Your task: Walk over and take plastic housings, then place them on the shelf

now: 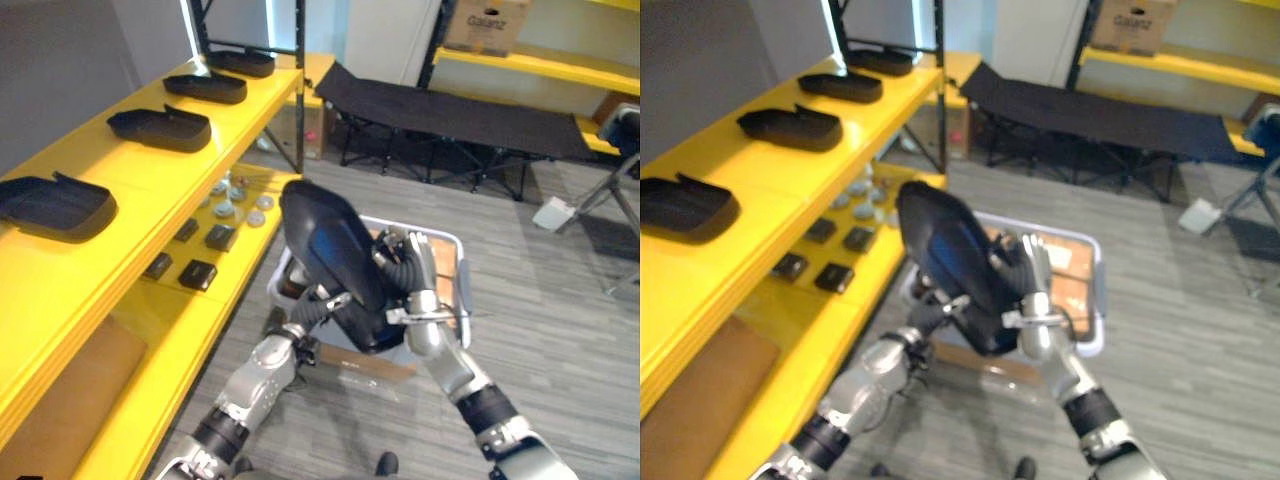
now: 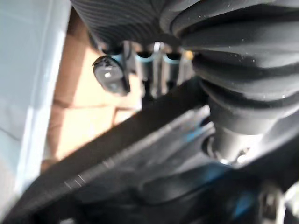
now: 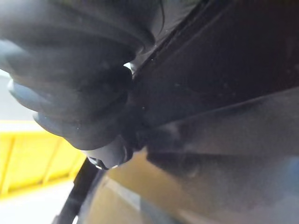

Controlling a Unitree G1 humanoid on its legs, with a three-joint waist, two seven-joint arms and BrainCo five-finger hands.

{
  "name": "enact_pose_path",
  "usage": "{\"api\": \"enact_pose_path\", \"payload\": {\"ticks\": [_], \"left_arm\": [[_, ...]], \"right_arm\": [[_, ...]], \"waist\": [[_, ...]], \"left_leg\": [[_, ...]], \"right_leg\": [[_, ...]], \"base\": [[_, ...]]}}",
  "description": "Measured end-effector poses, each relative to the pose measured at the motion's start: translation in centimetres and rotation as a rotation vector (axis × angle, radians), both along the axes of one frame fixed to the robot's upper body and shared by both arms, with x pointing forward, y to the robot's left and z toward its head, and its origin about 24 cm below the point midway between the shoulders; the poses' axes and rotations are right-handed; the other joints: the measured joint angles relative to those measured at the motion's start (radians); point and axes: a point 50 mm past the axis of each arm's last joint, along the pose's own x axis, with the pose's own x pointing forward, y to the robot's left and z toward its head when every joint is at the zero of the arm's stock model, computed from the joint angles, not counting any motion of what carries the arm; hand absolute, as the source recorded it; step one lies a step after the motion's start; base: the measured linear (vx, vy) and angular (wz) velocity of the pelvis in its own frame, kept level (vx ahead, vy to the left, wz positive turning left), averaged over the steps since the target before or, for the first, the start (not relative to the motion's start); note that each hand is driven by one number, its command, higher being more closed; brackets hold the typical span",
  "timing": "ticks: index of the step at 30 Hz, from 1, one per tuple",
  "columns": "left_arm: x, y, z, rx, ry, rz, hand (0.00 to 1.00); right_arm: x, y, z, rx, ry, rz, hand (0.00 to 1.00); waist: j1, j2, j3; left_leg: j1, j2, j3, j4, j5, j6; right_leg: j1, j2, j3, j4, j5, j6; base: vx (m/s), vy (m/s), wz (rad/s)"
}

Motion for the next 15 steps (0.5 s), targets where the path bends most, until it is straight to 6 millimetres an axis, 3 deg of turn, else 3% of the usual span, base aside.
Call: {"api": "enact_pose_path", "payload": {"ticks": [4,5,13,15], "left_arm": [[0.2,0.5,0.4,-0.113,-0.007,0.065,1.0],[0.2,0.6,0.5,-0.117,-0.014,0.07,1.0],[0.1,0.9,0.6,-0.146,-0.047,0.122,1.0],[0.2,2.2,1.4,-0.083,-0.126,0.227,1.0]], "right_arm": [[-0.7,1.0,0.2,0.07,-0.03,0.026,1.0],[-0.8,1.1,0.3,0.078,-0.035,0.03,0.0],[-1.3,1.4,0.2,0.143,-0.055,0.054,0.0],[-2.3,1.5,-0.1,0.191,-0.062,0.073,0.0]], "waist": [[-0.004,0.0,0.0],[-0.005,0.0,0.0],[-0.006,-0.003,-0.002],[-0.006,-0.001,-0.006]], "left_leg": [[0.001,0.0,0.002,0.0,0.0,0.0],[0.001,0.0,0.002,0.0,0.0,0.0],[0.001,0.0,0.003,0.0,0.0,0.0],[0.003,0.003,0.006,0.0,0.0,-0.001]], "right_leg": [[0.0,0.0,0.0,0.0,0.0,0.0],[-0.001,-0.001,0.0,0.0,0.0,0.0],[-0.002,-0.001,-0.001,-0.008,-0.003,-0.001],[-0.002,0.003,-0.002,0.0,-0.006,-0.005]], "base": [[0.0,0.0,0.0],[0.0,0.0,0.0],[0.0,0.0,0.0],[0.0,0.0,0.0]]}}
